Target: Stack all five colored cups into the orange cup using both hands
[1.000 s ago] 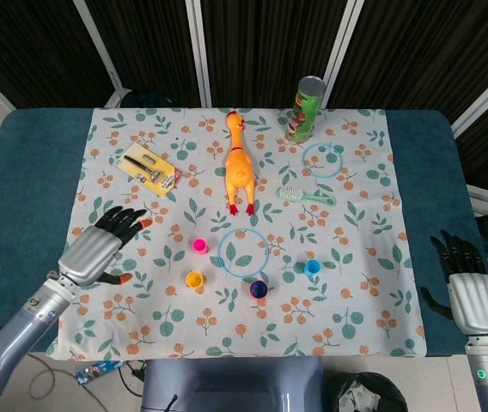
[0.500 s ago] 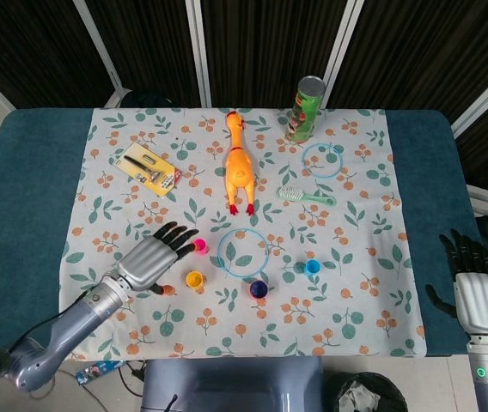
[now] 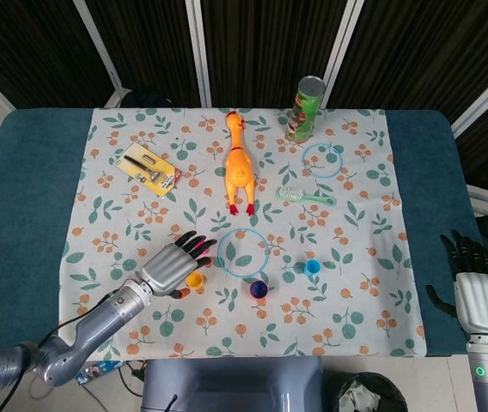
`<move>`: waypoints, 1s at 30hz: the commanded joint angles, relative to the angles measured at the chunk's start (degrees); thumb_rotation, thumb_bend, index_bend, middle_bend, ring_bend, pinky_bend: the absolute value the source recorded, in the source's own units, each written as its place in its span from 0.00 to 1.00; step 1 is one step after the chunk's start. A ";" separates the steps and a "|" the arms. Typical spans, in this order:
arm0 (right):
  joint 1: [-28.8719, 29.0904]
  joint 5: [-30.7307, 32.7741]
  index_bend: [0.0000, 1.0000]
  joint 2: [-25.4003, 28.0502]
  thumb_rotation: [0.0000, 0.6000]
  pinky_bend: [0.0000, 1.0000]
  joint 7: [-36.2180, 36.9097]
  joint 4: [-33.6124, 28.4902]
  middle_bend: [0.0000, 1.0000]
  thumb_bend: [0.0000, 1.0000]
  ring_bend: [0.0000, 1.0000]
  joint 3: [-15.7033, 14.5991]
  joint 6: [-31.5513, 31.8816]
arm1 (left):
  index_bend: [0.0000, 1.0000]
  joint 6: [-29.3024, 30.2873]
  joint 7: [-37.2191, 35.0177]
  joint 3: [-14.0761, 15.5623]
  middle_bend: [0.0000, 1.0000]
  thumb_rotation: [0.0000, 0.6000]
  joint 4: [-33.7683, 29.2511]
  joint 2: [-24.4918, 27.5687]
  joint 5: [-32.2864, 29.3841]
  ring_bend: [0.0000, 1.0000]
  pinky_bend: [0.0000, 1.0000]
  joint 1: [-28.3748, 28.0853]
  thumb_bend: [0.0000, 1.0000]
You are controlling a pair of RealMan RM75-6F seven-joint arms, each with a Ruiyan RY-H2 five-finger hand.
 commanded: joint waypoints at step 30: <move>-0.59 0.34 0.06 -0.76 1.00 0.10 0.05 0.16 0.00 0.35 0.00 1.55 -2.02 | 0.41 1.10 -0.31 2.87 0.00 1.00 3.34 -2.43 -3.09 0.00 0.00 -2.59 0.24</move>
